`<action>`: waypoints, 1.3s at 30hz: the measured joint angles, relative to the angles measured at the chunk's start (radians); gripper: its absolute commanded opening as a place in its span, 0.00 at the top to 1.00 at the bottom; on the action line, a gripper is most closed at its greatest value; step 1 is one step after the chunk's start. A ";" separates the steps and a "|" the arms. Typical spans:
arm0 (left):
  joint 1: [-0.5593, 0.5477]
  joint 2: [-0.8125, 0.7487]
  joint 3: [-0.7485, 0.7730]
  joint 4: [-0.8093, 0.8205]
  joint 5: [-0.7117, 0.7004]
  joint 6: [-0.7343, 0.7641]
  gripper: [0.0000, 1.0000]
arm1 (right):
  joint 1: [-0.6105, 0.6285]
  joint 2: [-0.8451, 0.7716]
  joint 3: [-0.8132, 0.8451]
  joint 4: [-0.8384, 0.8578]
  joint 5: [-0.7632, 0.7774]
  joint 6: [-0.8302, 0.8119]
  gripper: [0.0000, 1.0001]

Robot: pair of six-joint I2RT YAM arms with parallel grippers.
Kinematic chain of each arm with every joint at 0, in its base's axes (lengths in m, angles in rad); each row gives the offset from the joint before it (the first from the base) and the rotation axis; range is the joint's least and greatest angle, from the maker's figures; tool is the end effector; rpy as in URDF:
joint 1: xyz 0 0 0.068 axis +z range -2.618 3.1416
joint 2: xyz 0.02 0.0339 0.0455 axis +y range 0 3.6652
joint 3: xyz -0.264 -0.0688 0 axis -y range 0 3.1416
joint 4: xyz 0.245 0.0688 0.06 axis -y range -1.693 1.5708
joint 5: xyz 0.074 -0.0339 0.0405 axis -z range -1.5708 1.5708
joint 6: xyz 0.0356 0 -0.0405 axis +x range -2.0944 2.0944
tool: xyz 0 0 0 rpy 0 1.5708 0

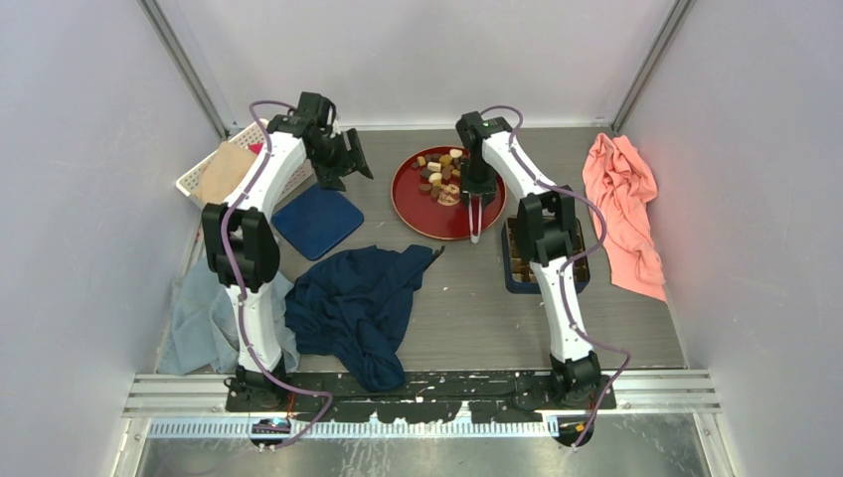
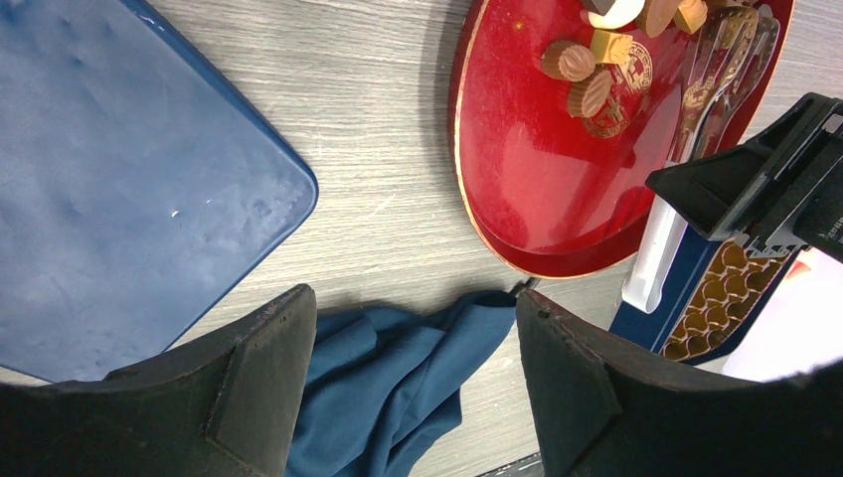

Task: Pack the chocolate
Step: Pick up the fake chocolate from the plate, then place the fake chocolate in the packing box.

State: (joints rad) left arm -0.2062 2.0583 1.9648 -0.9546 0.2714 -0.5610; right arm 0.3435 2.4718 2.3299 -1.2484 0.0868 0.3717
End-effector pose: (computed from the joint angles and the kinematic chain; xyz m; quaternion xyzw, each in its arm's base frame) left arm 0.4358 -0.1009 0.2898 -0.1345 0.9483 -0.2170 0.1885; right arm 0.4696 0.1647 0.1945 0.0179 0.9948 -0.0090 0.0995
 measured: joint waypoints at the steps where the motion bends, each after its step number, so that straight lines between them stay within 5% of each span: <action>1: 0.000 0.000 0.000 0.000 0.000 0.000 0.26 | -0.001 0.006 0.012 -0.011 0.000 -0.001 0.53; 22: 0.000 0.000 0.000 0.000 0.000 -0.004 0.26 | -0.001 0.003 0.016 -0.055 0.000 -0.022 0.86; 39: 0.000 0.000 0.000 0.000 0.001 -0.004 0.26 | -0.001 -0.682 -0.523 -0.025 0.034 -0.001 0.93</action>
State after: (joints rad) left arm -0.2066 2.0583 1.9652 -0.9546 0.2722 -0.5652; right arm 0.3424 1.7893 1.8069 -1.2732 0.1207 0.3710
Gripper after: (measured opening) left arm 0.743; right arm 0.409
